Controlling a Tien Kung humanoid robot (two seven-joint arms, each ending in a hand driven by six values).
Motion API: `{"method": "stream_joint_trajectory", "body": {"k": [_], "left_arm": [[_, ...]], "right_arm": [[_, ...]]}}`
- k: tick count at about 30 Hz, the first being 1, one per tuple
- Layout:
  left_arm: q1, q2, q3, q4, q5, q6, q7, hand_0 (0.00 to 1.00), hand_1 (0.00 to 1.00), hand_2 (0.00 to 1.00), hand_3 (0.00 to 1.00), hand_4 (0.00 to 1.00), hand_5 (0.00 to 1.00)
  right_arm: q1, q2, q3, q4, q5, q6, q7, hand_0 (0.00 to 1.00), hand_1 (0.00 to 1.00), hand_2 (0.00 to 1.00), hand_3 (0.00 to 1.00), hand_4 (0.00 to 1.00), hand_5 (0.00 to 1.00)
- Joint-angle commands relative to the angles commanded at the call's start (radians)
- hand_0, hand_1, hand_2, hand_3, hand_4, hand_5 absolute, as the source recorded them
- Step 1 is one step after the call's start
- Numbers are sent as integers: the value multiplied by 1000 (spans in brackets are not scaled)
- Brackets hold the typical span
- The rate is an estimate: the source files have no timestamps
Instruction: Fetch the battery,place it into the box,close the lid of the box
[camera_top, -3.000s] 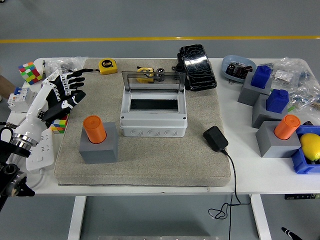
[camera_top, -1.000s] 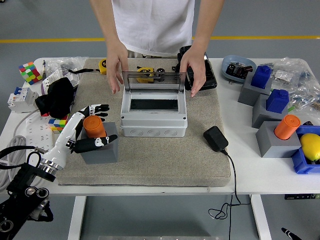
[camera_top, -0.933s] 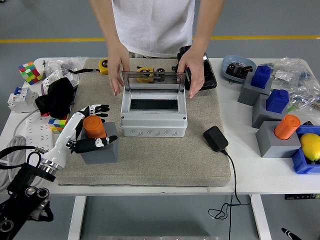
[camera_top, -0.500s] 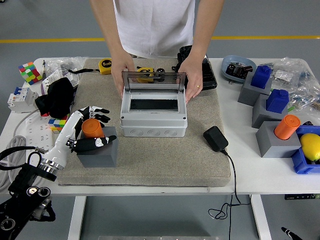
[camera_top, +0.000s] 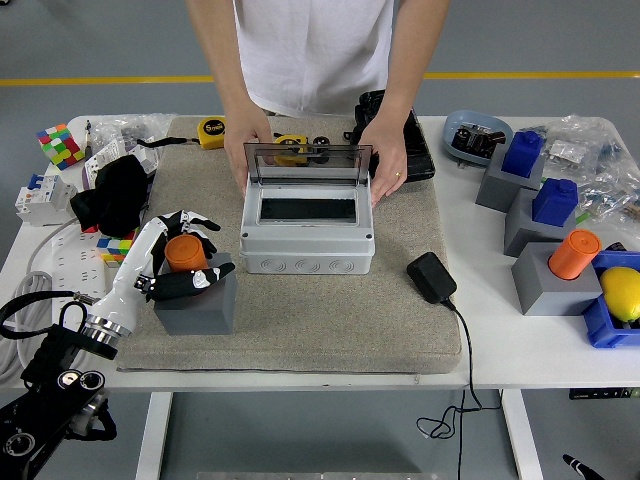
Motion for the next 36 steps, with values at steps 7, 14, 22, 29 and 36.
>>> {"method": "stream_joint_trajectory", "body": {"k": [7,14,22,29,36], "left_arm": [[1,0,1,2,-12,11,-25,282,303,329,447,927,2],[4,-1,2,-2,-18,12,-37,240,262,279,381,910,2],[9,0,-2,-18,-10,12,-34,260,299,317,441,907,2],[11,0,1,-25,-14,12,-34,257,315,336,467,906,2],[14,-5,9,-24,-24,9,-33,270,345,374,515,903,2]], "right_arm": [[0,0,-1,0,1,0,0,652,673,690,584,955,555],[0,0,-2,1,1,0,0,652,673,690,584,955,555],[0,0,-2,0,1,0,-1,652,673,690,583,955,554],[1,0,-1,1,1,0,-1,652,672,690,582,955,557],[0,0,-3,1,1,0,-1,652,673,690,582,954,557]]}}
